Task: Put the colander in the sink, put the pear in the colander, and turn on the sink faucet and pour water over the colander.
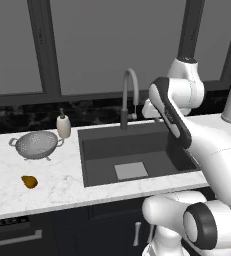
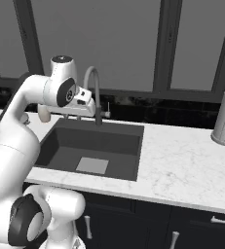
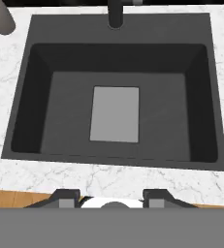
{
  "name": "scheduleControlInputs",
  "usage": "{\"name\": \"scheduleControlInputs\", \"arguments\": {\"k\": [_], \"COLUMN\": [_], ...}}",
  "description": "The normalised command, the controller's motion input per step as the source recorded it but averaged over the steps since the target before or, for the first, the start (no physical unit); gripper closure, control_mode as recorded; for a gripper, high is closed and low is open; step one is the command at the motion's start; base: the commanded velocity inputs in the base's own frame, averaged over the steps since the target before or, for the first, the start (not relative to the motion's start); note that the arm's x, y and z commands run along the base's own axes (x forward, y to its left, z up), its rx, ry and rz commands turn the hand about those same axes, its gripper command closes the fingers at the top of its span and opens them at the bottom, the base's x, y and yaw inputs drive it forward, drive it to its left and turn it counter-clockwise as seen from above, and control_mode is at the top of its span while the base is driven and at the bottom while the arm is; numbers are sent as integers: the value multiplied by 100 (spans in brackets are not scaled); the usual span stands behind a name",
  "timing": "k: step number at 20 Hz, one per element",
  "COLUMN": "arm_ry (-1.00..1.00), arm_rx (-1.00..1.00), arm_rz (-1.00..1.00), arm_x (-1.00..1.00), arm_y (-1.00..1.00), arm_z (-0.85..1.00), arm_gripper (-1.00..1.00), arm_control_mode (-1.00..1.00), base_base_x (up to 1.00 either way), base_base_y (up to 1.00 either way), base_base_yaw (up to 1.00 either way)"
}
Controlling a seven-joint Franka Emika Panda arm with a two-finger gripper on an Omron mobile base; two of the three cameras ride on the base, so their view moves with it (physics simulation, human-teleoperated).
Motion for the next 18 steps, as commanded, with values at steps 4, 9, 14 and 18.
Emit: {"name": "scheduleControlInputs", "arguments": {"k": [4, 9, 14, 18], "arm_ry": [-1, -12, -2, 10], "arm_rx": [0, 0, 0, 0], "arm_rz": [1, 6, -1, -9], "arm_x": [-18, -76, -52, -5], "arm_y": [1, 33, 66, 83], "arm_z": [-2, -12, -21, -28], "arm_gripper": [-100, -100, -100, -100], "arm_control_mode": [-100, -100, -100, -100], "base_base_x": [0, 0, 0, 0], "base_base_y": [0, 0, 0, 0], "base_base_yaw": [0, 0, 0, 0]}}
